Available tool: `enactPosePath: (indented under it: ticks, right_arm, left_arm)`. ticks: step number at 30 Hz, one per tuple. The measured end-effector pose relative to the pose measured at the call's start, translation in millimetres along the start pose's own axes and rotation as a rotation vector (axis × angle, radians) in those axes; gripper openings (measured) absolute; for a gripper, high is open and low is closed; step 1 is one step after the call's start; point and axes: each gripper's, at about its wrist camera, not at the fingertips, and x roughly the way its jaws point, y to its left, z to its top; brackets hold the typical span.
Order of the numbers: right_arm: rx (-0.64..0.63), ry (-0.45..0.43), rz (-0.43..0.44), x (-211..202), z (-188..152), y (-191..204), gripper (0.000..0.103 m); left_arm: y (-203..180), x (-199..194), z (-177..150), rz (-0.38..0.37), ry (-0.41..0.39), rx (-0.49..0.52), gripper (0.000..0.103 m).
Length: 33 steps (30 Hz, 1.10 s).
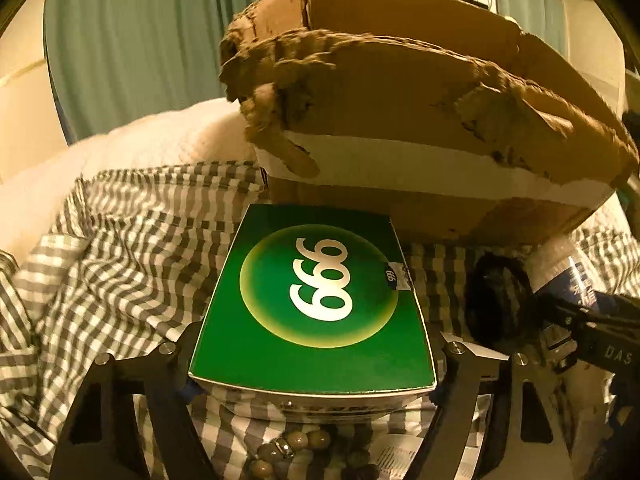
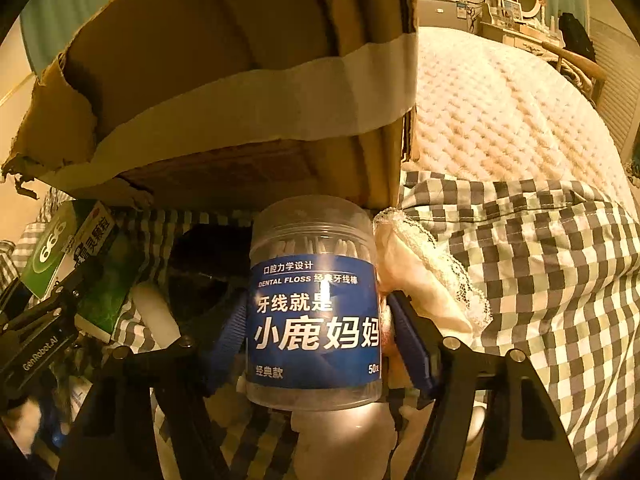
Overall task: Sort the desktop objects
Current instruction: 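Grasp the green medicine box with the left gripper while the right grasps the floss jar, then lift and carry the green box and floss jar over the cardboard box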
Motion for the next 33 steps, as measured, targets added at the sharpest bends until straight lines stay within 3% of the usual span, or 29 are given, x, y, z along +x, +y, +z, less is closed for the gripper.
enactPosePath:
  ticks: [13,27,33]
  right_arm:
    - [0.008,0.029,0.013,-17,-12,4,0.065]
    - [-0.008,-0.026,-0.012,-71,-36,19,0.064]
    - [-0.022,-0.051,-0.004,-88,-24,19,0.064]
  left_arm:
    - [6,-25,4,0.033,-0.046,-0.035,0.078]
    - [9,-74,7,0.056,-0.126,-0.052,0.078]
    - [10,-96,9,0.047,-0.158,-0.053,0.078]
